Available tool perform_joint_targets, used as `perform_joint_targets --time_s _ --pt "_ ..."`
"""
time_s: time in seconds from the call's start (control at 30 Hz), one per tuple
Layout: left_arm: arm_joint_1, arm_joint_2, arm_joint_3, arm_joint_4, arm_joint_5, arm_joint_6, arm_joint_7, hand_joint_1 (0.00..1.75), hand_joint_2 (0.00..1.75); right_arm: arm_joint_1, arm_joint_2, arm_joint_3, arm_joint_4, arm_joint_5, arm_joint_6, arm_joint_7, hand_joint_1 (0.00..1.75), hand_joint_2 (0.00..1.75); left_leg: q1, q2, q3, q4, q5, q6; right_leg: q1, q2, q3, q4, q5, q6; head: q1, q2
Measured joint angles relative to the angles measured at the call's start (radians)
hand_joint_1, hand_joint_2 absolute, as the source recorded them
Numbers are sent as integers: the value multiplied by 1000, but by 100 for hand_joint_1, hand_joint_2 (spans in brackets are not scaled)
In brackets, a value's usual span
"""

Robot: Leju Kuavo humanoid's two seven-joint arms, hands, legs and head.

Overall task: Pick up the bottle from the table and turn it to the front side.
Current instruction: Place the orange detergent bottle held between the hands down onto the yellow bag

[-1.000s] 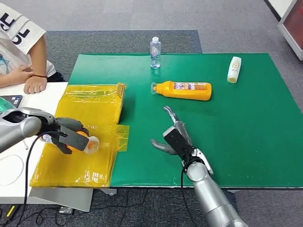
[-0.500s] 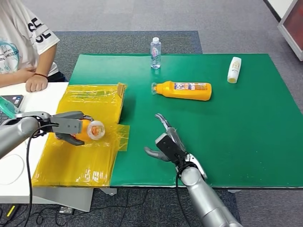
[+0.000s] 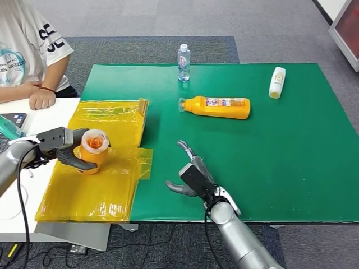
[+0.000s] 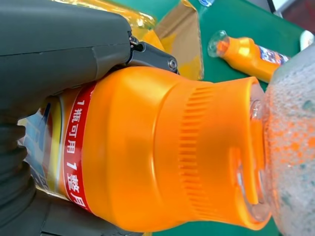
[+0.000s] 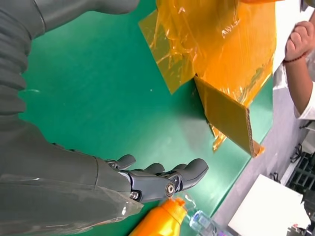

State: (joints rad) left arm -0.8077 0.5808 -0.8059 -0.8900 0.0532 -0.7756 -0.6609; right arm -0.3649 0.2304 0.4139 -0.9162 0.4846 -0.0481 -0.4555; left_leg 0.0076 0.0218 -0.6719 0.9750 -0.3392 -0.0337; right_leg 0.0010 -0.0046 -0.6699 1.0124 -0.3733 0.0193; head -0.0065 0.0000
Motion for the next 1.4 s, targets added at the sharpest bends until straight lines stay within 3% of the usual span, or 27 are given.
perform_joint_targets --time_s 0.33,0.53,0.73,1.0,1.17,1.3,1.4 --pt "33 18 70 -44 -1 -52 -38 175 175 -2 0 27 26 -32 -1 0 0 175 0 0 -2 0 0 0 0 0 -2 0 0 0 0 0" --pt "60 24 124 -127 -1 -11 -40 175 175 0 -1 27 36 -39 -16 6 0 175 0 0 -2 0 0 0 0 0 -2 0 0 0 0 0" --pt "120 24 231 -265 1 46 -40 175 175 7 -8 26 37 -38 -30 16 0 175 0 0 -2 0 0 -1 0 0 -3 0 0 0 0 0" --pt "133 37 322 -318 -69 36 -4 175 175 21 -23 20 28 -31 -33 24 0 175 0 1 -2 0 -1 -1 0 0 -4 0 0 0 0 0" --pt "40 54 260 -269 -125 -14 101 175 175 22 -31 17 25 -17 -20 16 0 175 0 0 -3 0 0 -2 0 0 -4 0 1 -1 0 0" --pt "-113 60 127 -188 -122 -63 222 175 175 22 -33 18 29 -12 -9 3 0 175 0 0 -3 0 1 -2 0 0 -5 0 1 -1 0 0" --pt "-245 37 5 -90 -99 -65 283 175 175 17 -33 23 40 -12 -8 -7 0 175 0 0 -4 0 2 -2 0 0 -5 0 2 -1 0 0"
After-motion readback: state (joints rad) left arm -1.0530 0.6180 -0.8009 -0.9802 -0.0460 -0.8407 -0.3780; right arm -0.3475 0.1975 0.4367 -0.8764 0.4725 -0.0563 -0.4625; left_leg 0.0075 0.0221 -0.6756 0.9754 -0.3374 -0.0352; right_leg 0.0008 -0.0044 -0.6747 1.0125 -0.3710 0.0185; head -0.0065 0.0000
